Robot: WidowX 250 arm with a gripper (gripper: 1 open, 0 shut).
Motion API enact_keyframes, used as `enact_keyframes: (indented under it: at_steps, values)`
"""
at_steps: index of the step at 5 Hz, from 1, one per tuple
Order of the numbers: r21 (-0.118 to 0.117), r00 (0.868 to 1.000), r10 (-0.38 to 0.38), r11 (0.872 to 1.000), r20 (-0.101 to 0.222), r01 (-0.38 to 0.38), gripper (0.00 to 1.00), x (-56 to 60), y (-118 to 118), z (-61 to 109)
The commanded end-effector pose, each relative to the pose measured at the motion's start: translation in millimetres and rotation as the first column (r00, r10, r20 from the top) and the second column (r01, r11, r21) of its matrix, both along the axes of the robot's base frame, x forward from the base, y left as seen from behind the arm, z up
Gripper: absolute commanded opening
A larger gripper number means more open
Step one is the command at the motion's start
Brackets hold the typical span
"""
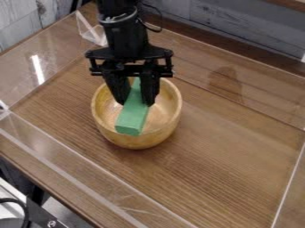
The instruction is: Put the green block in the brown bowl
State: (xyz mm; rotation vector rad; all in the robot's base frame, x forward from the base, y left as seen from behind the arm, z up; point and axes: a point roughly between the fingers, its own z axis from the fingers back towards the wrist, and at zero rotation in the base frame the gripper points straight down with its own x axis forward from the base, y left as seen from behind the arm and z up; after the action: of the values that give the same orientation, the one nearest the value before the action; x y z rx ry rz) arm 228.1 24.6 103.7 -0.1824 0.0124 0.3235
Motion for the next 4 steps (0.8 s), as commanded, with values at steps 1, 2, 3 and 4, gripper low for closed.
enact_keyframes:
  at_steps: [1,2,3,4]
  values:
    - [0.021,0.998,-0.009,1.000,0.061,0.008,0.00,3.4,0.2,11.6]
    - [0.024,0.998,-0.013,1.000,0.063,0.011,0.00,3.1,0.0,10.0]
    - [0.026,0.998,-0.014,1.000,0.063,0.013,0.00,2.8,-0.2,8.5]
    - [0.027,0.998,-0.014,1.000,0.062,0.013,0.00,2.3,0.0,7.0]
